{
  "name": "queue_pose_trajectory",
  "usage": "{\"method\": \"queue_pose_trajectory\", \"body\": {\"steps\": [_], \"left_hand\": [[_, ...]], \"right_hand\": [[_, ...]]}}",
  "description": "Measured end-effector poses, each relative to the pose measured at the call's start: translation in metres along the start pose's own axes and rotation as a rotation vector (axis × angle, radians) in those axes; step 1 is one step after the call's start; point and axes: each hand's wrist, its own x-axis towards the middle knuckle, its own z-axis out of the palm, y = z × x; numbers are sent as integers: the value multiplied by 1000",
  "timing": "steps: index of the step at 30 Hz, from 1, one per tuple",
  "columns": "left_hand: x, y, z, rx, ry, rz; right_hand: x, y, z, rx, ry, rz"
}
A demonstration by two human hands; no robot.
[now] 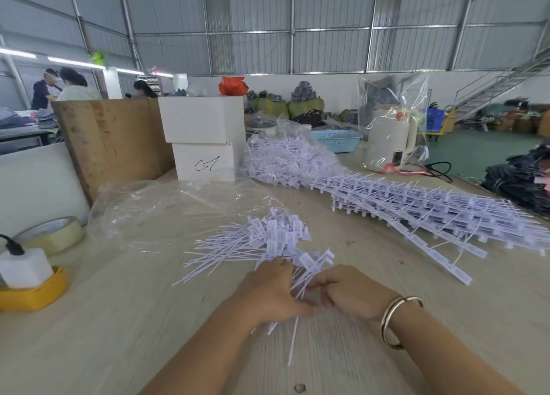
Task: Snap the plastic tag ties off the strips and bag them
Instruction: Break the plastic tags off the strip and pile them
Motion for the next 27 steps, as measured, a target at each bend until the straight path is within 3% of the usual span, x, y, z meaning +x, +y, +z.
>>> {"method": "queue_pose_trajectory", "body": {"steps": [2,6,10,14,18,23,27], "left_hand": [[0,2,4,119,75,-9],[0,-1,5,141,174,40],[-3,-6,-2,98,105,156],[0,-12,-7,82,40,275],[12,-26,-28,154,201,249],[29,-68,-65,297,367,136],[41,-107,-74,471,273,69]], "right_hand": [[0,4,-3,0,81,-16],[1,11,-10,80,438,-34],[3,26,-18,294,720,-60],[7,35,-20,461,862,-81],[11,39,-18,484,894,-121],[21,43,-5,572,799,-52],[27,45,-3,563,735,-34]]}}
